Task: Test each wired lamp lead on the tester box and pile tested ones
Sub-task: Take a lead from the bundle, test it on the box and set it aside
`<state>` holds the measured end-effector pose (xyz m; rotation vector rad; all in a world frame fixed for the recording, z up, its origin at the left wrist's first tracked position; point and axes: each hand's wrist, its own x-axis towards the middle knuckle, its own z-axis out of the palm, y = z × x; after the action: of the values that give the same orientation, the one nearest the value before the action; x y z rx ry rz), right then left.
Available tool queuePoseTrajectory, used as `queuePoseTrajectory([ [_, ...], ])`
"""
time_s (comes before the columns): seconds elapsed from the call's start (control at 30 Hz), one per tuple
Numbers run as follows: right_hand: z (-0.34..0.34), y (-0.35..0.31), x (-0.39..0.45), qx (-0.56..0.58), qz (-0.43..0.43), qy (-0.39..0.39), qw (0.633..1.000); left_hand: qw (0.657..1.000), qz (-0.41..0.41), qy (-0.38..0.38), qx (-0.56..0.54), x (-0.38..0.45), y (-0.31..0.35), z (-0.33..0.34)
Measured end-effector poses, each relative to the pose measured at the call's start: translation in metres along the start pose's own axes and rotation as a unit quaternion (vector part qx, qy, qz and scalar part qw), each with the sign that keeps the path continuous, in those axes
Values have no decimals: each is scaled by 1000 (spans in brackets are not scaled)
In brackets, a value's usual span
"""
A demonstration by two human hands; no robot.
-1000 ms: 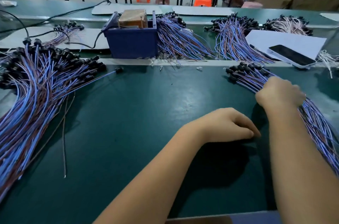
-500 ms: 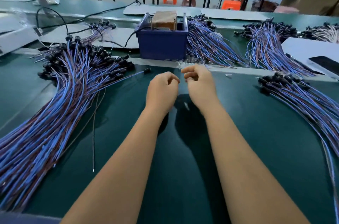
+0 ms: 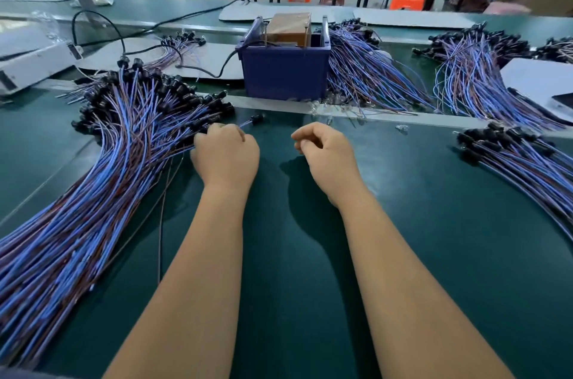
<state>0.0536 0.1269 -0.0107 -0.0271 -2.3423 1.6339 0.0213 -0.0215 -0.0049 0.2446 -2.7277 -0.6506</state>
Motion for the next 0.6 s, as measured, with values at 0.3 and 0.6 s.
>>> queuePoseTrajectory([
  [0.3, 0, -7, 1, 77, 28, 21, 996, 943, 72, 111, -306, -7, 14, -3],
  [0.6, -19, -9, 7, 337, 116, 123, 926, 658, 6, -28, -752, -12, 30, -11],
])
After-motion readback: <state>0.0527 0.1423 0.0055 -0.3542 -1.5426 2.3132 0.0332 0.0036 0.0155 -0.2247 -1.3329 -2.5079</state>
